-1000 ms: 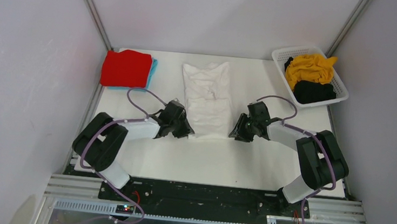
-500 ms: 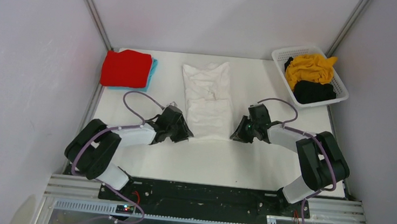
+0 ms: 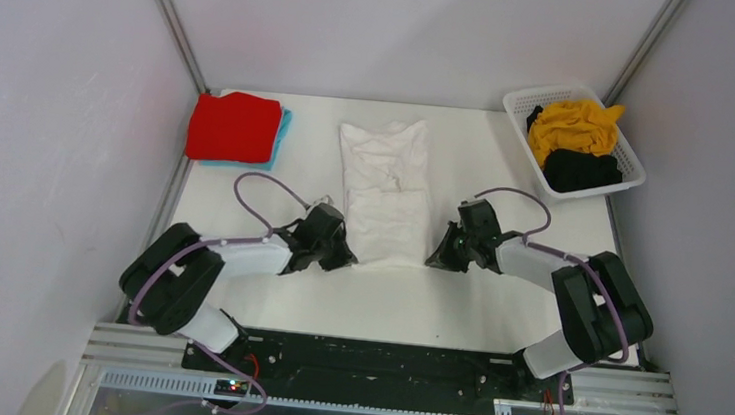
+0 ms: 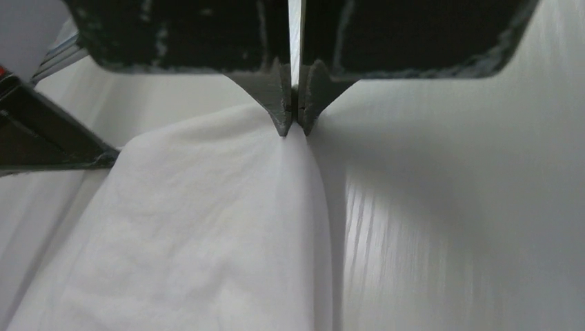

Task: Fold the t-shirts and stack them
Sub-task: Grab one side of the 2/3 rectangular tshirt with both arms, then fold the long partially folded tshirt into a neat square

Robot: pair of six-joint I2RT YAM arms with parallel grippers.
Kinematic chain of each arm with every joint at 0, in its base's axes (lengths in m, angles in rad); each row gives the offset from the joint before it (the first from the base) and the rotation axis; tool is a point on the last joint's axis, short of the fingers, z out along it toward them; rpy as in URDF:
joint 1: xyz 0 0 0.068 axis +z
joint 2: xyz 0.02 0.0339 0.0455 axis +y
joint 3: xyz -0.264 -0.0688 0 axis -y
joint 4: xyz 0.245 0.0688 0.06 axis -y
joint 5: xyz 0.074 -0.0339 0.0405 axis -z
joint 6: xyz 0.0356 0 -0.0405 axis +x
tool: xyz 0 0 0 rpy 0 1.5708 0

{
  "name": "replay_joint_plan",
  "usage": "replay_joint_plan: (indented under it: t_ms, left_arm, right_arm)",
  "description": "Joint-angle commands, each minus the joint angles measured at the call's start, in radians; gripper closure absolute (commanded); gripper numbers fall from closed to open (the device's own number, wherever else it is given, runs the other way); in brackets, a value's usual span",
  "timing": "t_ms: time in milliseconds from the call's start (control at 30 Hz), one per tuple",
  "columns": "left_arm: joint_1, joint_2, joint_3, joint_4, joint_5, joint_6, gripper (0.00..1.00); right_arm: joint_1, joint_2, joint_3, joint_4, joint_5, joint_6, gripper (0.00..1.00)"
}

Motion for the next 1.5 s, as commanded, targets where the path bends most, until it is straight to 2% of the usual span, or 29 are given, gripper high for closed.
replay_joint_plan:
  t_ms: [0, 233, 333, 433, 567, 767, 1033, 1400, 1467]
  left_arm:
    - [-0.074, -0.112, -0.104, -0.258, -0.036, 0.06, 1.0]
    - [-0.207, -0.476, -0.161, -0.434, 0.077, 0.075, 1.0]
    - [-0.259, -0.613, -0.171, -0.499, 0.1, 0.045, 1.0]
    - [-0.302, -0.739, -0.172, -0.517, 0.113, 0.019, 1.0]
    - [-0.317, -0.8, -0.144, -0.516, 0.08, 0.018, 1.0]
    - [-0.276, -0.761, -0.008, -0.517, -0.056, 0.107, 1.0]
    - [-0.003, -0.673, 0.09, -0.495, -0.039, 0.204, 1.0]
    - [0.187, -0.497, 0.233, -0.463, -0.01, 0.284, 1.0]
    - [0.215, -0.46, 0.266, -0.458, 0.029, 0.297, 1.0]
  right_arm:
    - [0.046, -0.105, -0.047, -0.14, -0.011, -0.016, 1.0]
    - [0.174, -0.413, -0.067, -0.446, -0.013, -0.035, 1.0]
    - [0.206, -0.508, -0.067, -0.535, -0.091, -0.05, 1.0]
    - [0.241, -0.602, -0.066, -0.549, -0.167, -0.041, 1.0]
    - [0.248, -0.623, -0.026, -0.529, -0.195, -0.042, 1.0]
    - [0.19, -0.554, 0.139, -0.489, -0.167, -0.082, 1.0]
    - [0.061, -0.433, 0.239, -0.339, -0.228, -0.088, 1.0]
    - [-0.025, -0.16, 0.447, -0.269, -0.311, -0.119, 1.0]
    - [-0.033, -0.126, 0.474, -0.261, -0.329, -0.12, 1.0]
